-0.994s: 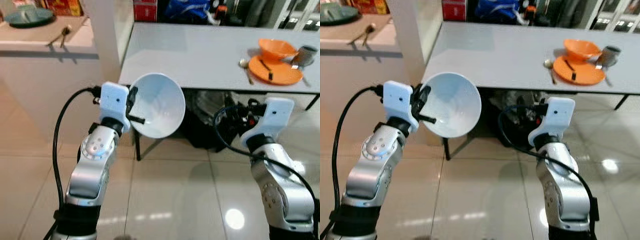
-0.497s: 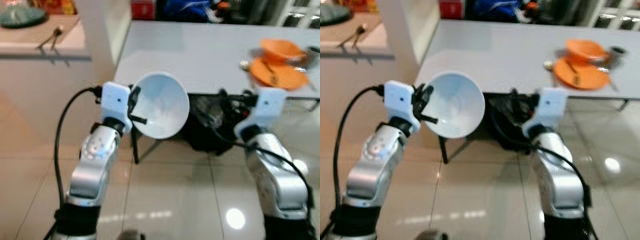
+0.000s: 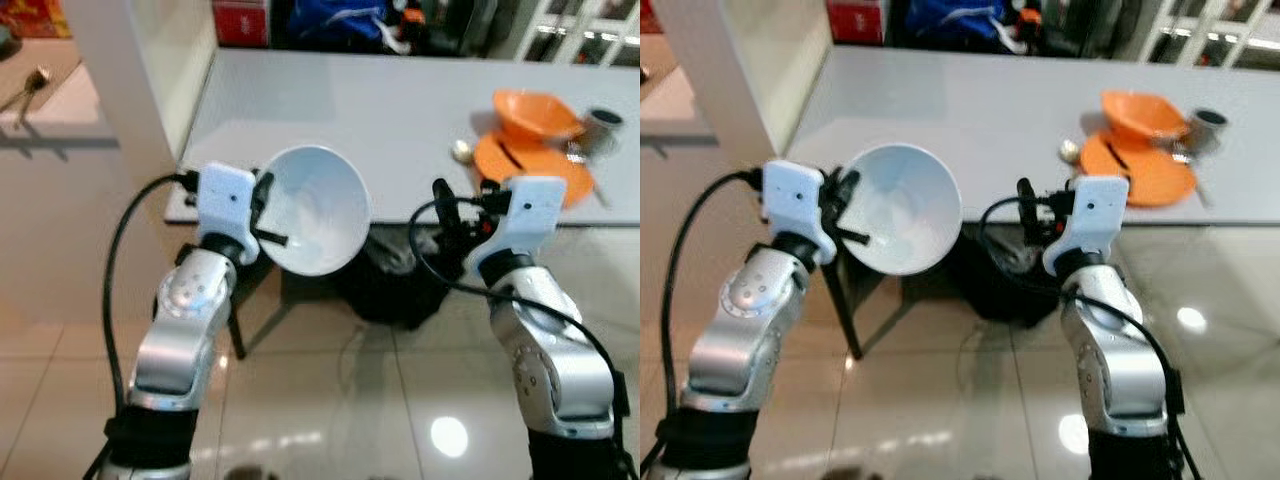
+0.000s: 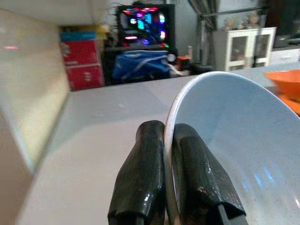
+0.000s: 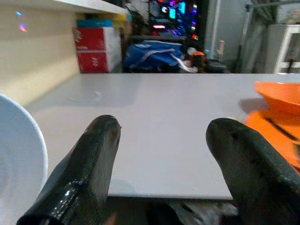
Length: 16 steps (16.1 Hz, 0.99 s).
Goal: Setting the table
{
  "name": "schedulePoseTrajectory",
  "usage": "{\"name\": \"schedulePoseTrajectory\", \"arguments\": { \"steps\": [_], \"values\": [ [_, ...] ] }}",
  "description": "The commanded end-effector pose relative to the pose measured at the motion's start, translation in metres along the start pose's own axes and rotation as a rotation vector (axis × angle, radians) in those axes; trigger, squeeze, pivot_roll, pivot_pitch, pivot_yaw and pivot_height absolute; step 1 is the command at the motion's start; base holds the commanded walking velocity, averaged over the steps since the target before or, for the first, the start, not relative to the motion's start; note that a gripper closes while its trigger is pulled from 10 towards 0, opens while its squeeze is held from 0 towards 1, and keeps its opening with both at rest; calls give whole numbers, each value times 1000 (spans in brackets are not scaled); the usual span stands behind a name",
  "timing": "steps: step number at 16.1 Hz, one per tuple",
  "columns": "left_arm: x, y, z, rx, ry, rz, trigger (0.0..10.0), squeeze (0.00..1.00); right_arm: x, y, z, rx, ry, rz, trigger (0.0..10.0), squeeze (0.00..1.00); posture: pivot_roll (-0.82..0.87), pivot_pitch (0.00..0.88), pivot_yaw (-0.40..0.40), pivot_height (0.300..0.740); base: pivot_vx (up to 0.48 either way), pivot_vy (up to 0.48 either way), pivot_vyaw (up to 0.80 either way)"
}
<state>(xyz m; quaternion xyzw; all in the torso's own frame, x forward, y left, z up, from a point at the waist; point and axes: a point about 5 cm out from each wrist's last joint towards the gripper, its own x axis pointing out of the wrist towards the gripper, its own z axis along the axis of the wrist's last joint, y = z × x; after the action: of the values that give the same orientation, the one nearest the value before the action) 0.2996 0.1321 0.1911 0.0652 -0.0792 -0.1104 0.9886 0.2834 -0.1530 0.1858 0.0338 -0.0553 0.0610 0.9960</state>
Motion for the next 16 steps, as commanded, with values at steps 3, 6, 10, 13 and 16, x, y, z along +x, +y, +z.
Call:
{"name": "schedulePoseTrajectory", "arguments": {
  "steps": [3,6,10,13,16],
  "values": [
    [6,7,14,29,-45,8,10000,0,-2,3,1,5,-11,12,10000,0,54,69,-33,740,472,0,0],
    [13,1,18,33,-63,-23,10000,0,-3,-1,1,-3,-10,4,10000,0,52,71,-32,740,472,0,0],
    [28,2,18,23,-48,-29,10000,0,-6,-3,3,-16,-11,16,10000,0,40,70,-15,740,472,0,0],
    [31,6,16,28,-41,-22,10000,0,-11,3,2,-22,4,76,10000,0,35,72,-12,740,472,0,0],
    [34,8,14,32,-37,-25,10000,0,-16,8,1,-17,14,130,10000,0,30,81,-13,740,472,0,0]
  ]
}}
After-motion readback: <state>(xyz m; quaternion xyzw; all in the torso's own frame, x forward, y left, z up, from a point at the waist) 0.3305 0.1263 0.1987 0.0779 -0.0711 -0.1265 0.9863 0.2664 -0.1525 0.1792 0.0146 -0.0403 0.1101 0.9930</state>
